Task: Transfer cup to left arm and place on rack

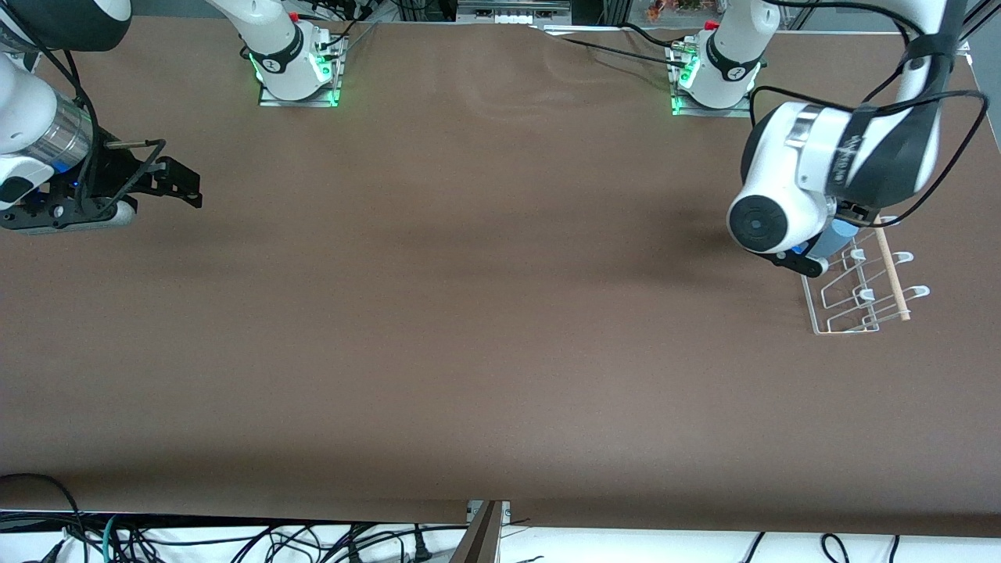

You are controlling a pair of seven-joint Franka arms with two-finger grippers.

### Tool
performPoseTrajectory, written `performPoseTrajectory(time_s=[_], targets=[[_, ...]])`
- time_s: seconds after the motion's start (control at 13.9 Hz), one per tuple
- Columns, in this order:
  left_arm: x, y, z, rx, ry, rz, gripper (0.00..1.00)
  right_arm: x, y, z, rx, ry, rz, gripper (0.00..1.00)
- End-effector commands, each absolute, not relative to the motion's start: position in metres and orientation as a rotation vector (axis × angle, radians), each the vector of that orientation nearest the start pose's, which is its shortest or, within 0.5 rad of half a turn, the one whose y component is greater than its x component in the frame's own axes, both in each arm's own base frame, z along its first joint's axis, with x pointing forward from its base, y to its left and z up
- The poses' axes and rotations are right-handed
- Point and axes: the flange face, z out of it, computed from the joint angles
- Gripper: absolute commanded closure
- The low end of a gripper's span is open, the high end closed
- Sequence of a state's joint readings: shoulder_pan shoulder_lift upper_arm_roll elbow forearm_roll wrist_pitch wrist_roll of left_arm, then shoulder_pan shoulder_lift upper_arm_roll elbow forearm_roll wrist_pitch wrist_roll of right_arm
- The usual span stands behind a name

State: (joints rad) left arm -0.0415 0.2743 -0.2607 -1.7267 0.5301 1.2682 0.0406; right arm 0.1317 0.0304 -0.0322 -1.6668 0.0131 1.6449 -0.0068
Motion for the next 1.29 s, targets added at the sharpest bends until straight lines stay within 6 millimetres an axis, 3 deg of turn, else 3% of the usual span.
performPoseTrajectory(time_s=[0.0, 0.14, 0.36, 0.5, 0.65, 0.86, 1.22], targets=[[0.569, -0.102, 0.443, -2.611, 0.327, 0.753, 0.0, 0.562, 0.056, 0.576, -3.135, -0.163, 0.077, 0.01], [0.576, -0.106, 0.471, -2.721, 0.317, 0.621, 0.0, 0.562, 0.056, 0.576, -3.135, -0.163, 0.077, 0.01], [0.582, -0.068, 0.531, -2.951, 0.19, 0.241, 0.0, 0.562, 0.056, 0.576, -3.135, -0.163, 0.077, 0.01], [0.575, -0.062, 0.556, -3.057, 0.123, 0.143, 0.0, 0.562, 0.056, 0.576, -3.135, -0.163, 0.08, 0.01], [0.569, -0.063, 0.565, -3.117, 0.103, 0.038, 0.0, 0.562, 0.056, 0.576, -3.137, -0.163, 0.077, 0.01], [0.565, -0.053, 0.556, -3.166, 0.053, -0.053, 0.0, 0.562, 0.056, 0.576, -3.137, -0.163, 0.08, 0.01], [0.56, -0.048, 0.555, -3.156, 0.051, -0.052, 0.0, 0.562, 0.056, 0.576, -3.136, -0.166, 0.08, 0.01]])
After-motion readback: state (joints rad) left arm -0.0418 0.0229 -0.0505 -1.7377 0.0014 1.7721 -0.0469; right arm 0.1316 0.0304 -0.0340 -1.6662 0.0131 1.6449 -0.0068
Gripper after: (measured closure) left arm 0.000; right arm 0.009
